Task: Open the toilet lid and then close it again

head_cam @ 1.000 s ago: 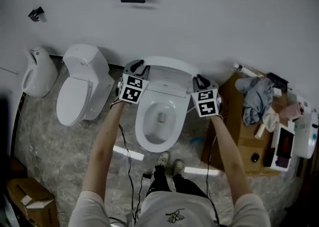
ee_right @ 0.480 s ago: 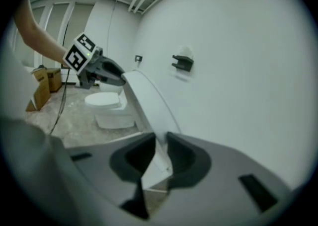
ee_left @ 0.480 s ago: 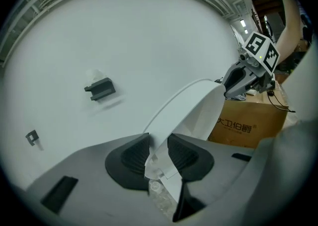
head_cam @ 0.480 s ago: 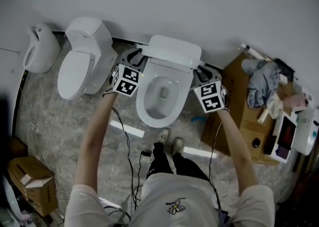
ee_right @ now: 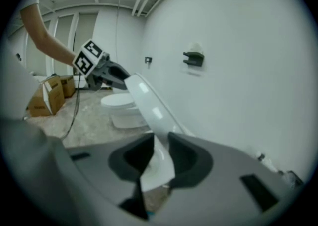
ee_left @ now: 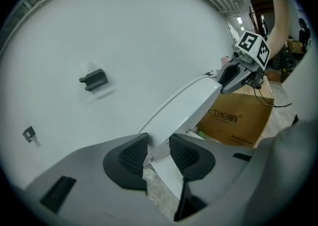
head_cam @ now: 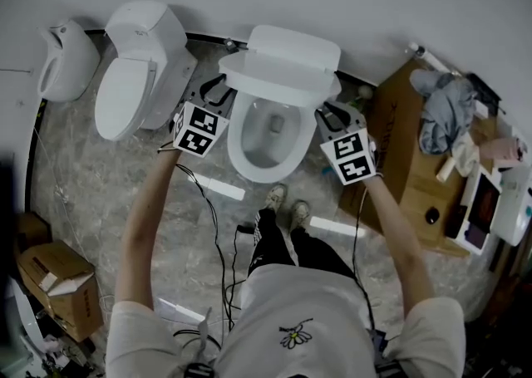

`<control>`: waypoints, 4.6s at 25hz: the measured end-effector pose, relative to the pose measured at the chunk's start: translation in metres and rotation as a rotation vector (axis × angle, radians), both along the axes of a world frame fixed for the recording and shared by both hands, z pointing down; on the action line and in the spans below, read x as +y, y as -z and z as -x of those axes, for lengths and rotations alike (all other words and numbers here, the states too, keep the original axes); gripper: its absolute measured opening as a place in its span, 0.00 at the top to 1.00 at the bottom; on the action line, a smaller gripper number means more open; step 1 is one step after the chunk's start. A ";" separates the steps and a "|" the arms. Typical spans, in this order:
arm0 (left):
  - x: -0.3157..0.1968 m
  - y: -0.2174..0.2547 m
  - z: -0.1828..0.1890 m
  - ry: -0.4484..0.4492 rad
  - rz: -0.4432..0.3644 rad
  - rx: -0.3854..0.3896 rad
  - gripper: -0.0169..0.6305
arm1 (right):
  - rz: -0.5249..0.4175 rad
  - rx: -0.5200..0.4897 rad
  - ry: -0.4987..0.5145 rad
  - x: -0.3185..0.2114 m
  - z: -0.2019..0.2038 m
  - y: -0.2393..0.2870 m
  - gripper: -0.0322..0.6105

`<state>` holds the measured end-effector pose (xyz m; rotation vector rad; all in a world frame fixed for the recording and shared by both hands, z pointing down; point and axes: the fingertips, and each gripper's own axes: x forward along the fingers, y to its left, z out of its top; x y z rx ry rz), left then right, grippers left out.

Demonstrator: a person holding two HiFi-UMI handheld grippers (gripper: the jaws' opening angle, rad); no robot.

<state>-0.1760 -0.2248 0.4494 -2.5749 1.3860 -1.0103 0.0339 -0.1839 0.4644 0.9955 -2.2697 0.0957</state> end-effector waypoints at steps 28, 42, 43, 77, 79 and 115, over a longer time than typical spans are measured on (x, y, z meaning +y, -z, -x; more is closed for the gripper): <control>0.145 -0.130 0.014 -0.140 0.355 -0.076 0.58 | 0.349 0.022 0.145 0.127 0.020 -0.126 0.81; 0.202 -0.227 0.024 -0.202 0.545 -0.086 0.56 | 0.553 0.103 0.209 0.181 0.030 -0.221 0.79; 0.205 -0.234 0.026 -0.196 0.554 -0.078 0.56 | 0.571 0.099 0.210 0.184 0.032 -0.227 0.79; 0.235 -0.394 0.035 -0.145 0.786 -0.069 0.56 | 0.776 0.158 0.119 0.206 0.036 -0.375 0.77; 0.233 -0.395 0.034 -0.148 0.780 -0.073 0.56 | 0.776 0.154 0.097 0.203 0.036 -0.376 0.77; 0.125 0.224 -0.081 0.298 -0.377 0.517 0.92 | -0.325 -0.461 -0.146 0.078 0.024 0.197 0.88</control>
